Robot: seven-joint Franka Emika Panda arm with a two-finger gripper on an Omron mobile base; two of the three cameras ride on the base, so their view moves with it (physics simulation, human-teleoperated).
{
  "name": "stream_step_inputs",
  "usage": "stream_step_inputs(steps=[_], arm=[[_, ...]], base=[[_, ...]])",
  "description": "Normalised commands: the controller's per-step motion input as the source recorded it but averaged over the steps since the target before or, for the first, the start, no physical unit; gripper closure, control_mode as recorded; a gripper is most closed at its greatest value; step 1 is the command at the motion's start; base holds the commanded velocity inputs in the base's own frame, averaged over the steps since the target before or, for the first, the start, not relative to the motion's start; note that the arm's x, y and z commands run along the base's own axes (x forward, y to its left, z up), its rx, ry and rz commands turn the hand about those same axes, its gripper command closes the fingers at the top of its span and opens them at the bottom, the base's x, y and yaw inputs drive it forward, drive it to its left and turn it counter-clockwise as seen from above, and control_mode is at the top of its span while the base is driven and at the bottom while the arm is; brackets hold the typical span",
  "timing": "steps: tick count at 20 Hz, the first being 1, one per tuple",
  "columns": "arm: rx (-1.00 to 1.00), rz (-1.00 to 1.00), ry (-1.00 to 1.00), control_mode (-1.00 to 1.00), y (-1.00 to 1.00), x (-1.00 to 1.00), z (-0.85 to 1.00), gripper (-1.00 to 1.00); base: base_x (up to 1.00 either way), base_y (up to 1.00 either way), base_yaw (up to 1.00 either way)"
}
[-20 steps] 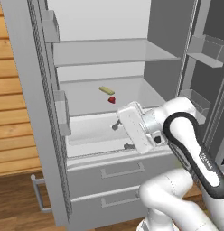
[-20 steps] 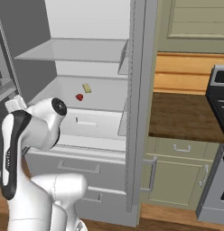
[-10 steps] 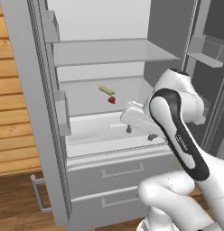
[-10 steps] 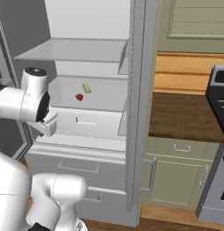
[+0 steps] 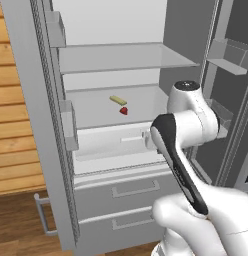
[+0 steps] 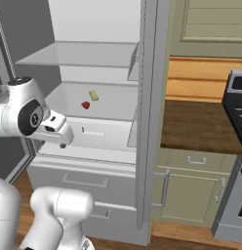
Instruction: Take the strawberry from the fridge and place it on top of the pancake, located on the dining counter.
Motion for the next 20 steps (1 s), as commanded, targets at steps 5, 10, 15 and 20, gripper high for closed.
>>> stream_step_inputs(steps=[5, 10, 15, 20], arm=[[0.02, 0.06, -0.15, -1.00, -0.17, -0.02, -0.08, -1.00], [-0.01, 0.14, -0.10, -1.00, -0.34, 0.01, -0.11, -1.00], [0.12, 0.02, 0.11, -1.00, -0.32, 0.03, -0.30, -1.00], [0.00, 0.00, 0.12, -1.00, 0.02, 0.00, -0.07, -1.00]], base=[[0.00, 0.00, 0.00], [0.00, 0.00, 0.00], [0.00, 0.00, 0.00], [0.00, 0.00, 0.00]])
